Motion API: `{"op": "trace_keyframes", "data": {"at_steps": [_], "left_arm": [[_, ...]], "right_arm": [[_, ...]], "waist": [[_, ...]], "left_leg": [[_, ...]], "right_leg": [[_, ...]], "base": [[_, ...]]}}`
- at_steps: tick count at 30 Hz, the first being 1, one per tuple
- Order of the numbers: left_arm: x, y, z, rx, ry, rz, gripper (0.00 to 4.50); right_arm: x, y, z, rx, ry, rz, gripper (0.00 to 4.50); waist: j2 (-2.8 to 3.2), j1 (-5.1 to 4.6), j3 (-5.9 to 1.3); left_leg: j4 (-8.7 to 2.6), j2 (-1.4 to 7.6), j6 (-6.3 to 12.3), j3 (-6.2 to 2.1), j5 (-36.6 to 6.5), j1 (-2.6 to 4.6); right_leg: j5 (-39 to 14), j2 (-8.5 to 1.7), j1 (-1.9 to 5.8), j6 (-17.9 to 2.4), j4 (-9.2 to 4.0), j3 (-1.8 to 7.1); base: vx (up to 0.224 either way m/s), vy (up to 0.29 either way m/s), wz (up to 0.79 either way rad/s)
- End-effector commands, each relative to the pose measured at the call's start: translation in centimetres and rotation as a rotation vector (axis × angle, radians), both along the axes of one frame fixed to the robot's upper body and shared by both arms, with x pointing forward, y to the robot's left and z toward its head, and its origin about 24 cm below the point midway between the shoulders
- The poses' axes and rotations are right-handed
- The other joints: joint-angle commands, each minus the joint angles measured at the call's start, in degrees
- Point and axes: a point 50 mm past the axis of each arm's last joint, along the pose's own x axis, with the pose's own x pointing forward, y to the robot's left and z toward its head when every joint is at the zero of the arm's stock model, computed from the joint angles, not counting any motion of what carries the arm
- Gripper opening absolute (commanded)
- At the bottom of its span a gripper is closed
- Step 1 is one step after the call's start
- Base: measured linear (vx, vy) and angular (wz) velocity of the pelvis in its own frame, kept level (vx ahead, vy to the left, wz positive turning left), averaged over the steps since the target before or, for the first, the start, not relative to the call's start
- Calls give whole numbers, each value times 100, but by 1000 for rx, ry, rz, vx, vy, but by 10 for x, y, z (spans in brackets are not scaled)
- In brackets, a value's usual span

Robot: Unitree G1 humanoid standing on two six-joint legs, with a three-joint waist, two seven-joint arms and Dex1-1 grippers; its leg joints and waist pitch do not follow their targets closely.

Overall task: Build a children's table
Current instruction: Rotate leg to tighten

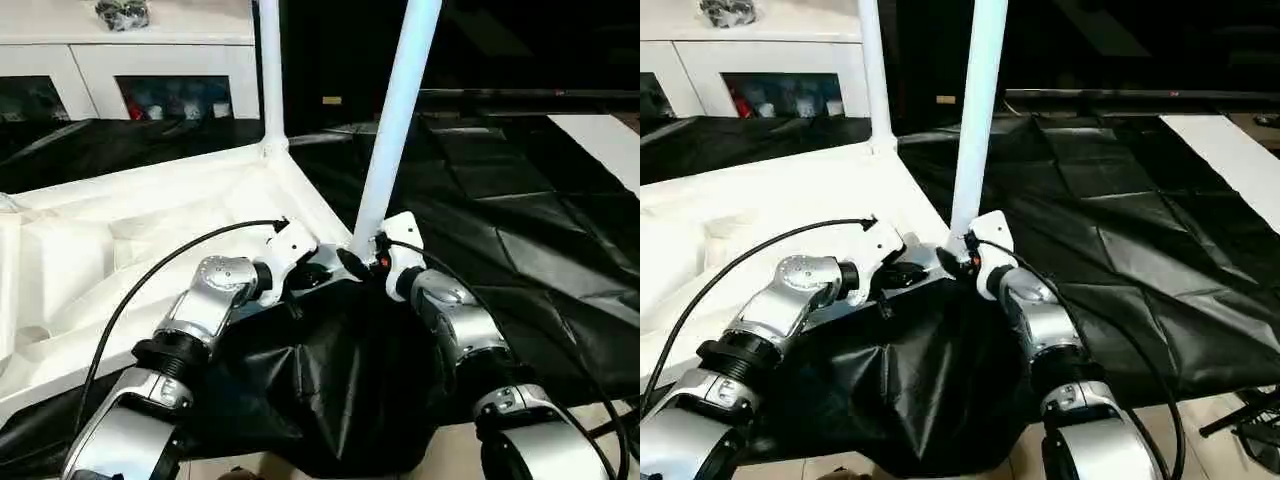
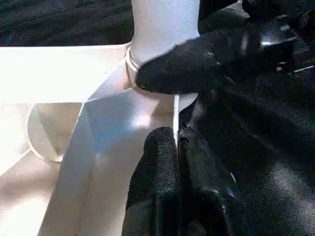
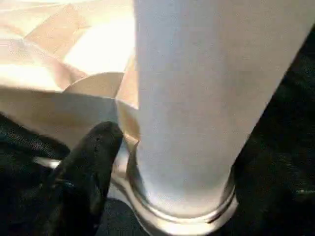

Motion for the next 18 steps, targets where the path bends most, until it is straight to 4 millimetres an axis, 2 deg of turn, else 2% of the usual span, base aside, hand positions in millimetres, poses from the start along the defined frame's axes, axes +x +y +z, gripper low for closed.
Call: {"op": "trace_keyframes", "data": {"at_steps": [1,6,7,8,9,10,11,12,13,14,15,17,18], "left_arm": [[5,-6,5,-25,-49,45,0],[5,-2,3,-40,-46,107,0],[5,-1,3,-43,-49,110,0],[5,-1,3,-43,-49,110,0],[3,1,3,-63,-41,112,55],[2,2,4,-72,-38,110,55],[1,3,5,-82,-36,107,55],[-3,8,8,-124,-25,109,55],[-4,10,9,-132,-24,110,58],[-4,10,9,-132,-24,110,79],[-10,18,13,-166,-20,111,92],[-13,21,15,-180,-19,110,98],[-25,32,20,-208,4,104,109]], "right_arm": [[-9,9,6,31,-14,160,361],[-20,-32,19,15,-45,244,361],[-24,-43,23,18,-46,263,361],[-24,-43,23,18,-46,263,361],[-30,-55,29,24,-47,289,370],[-32,-57,30,28,-43,301,370],[-34,-60,31,31,-39,313,370],[-39,-62,32,35,-33,345,370],[-40,-62,32,36,-31,351,370],[-40,-62,32,36,-31,351,370],[-39,-58,32,50,-34,341,370],[-38,-55,32,57,-38,335,370],[-35,-48,32,89,-43,317,370]], "waist": [[-10,-8,-318],[-35,14,-314],[-17,25,-318],[-27,24,-316],[-17,16,-330],[-29,8,-334],[-16,17,-340],[-20,5,-356],[-25,6,-368],[-25,-8,-363],[-35,-28,-366],[-30,-39,-368],[-29,-35,-347]], "left_leg": [[-382,380,39,-187,-1570,134],[-362,361,196,-188,-1428,83],[-354,361,225,-195,-1416,80],[-355,362,258,-193,-1409,83],[-346,362,303,-205,-1283,59],[-340,356,324,-197,-1254,61],[-328,362,338,-199,-1223,69],[-311,370,402,-199,-1081,48],[-296,371,441,-191,-1003,42],[-292,369,477,-184,-965,41],[-282,360,525,-180,-952,40],[-288,377,516,-188,-865,19],[-280,366,522,-163,-953,55]], "right_leg": [[-1407,-469,146,-902,-496,305],[-1257,-462,190,-890,-495,289],[-1272,-464,200,-873,-497,287],[-1255,-456,207,-861,-506,285],[-1101,-456,215,-920,-477,275],[-1033,-446,223,-942,-479,272],[-958,-457,215,-989,-468,272],[-624,-459,238,-1159,-421,262],[-456,-457,244,-1215,-402,261],[-358,-443,227,-1260,-395,262],[-353,-442,225,-1325,-396,248],[-277,-462,233,-1394,-364,247],[-453,-429,183,-1389,-415,243]], "base": [[0,0,0],[0,0,0],[0,0,0],[0,0,0],[0,0,0],[0,0,0],[0,0,0],[0,0,0],[0,0,0],[0,0,0],[0,0,0],[0,0,0],[0,0,0]]}}
